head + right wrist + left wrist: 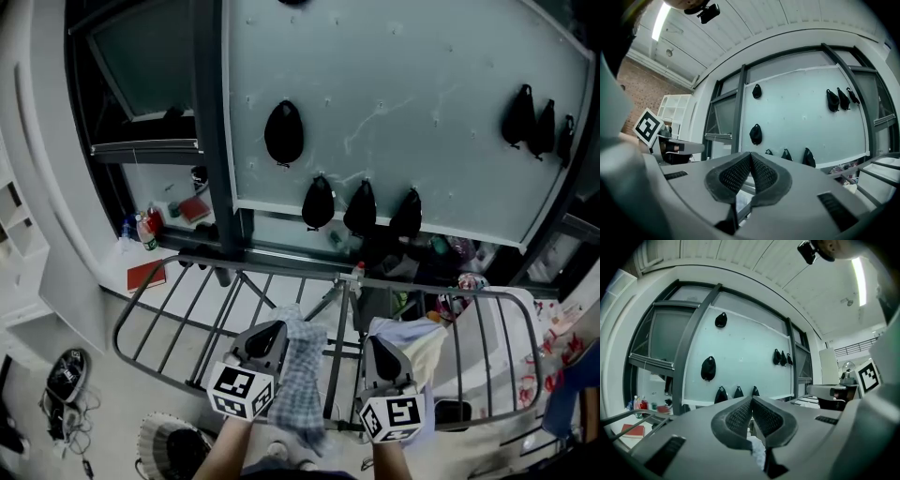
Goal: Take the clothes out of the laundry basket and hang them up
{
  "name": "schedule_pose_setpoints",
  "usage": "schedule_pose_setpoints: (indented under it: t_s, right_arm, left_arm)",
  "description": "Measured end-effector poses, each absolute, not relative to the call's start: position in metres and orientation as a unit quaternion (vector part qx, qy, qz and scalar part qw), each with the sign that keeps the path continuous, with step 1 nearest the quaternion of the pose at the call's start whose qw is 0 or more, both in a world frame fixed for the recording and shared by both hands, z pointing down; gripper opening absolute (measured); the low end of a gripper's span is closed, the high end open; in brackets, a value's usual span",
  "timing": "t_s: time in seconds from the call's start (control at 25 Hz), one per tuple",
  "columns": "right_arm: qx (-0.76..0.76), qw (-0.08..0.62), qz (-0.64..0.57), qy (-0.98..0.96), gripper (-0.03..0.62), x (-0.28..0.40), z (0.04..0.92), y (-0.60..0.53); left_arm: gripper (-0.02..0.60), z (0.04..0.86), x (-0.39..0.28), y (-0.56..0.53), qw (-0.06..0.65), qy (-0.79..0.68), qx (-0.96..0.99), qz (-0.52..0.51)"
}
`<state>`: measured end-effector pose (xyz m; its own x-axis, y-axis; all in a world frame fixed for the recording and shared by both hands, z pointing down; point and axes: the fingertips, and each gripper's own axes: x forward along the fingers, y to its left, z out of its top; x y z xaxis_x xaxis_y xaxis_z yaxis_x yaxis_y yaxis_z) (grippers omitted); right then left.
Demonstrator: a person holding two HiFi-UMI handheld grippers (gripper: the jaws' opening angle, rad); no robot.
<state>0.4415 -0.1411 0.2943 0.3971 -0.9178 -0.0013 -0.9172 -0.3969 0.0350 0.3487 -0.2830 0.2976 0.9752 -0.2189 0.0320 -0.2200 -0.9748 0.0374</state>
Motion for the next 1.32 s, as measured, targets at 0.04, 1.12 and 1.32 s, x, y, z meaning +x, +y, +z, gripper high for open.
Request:
schedule_pose_setpoints:
  t_s: [0.04, 1.12, 1.32]
  right_arm:
    - [0.836, 0.017, -0.010, -0.548, 0.003, 0.442, 0.295, -0.139]
    - [0.840, 0.023, -0.006, -0.542, 0.002, 0.449, 0.299, -0.133]
    - [0.840, 0.025, -0.004, -0.542, 0.002, 0.451, 0.300, -0.135]
  left_arm:
    - [0.021, 0.299, 0.350, -0.282, 0.020, -0.110, 0.994, 0.017]
    - [0.020, 0.312, 0.366, -0.271, 0.035, -0.083, 0.996, 0.028]
    - [0.020, 0.315, 0.367, -0.273, 0.037, -0.083, 0.995, 0.032]
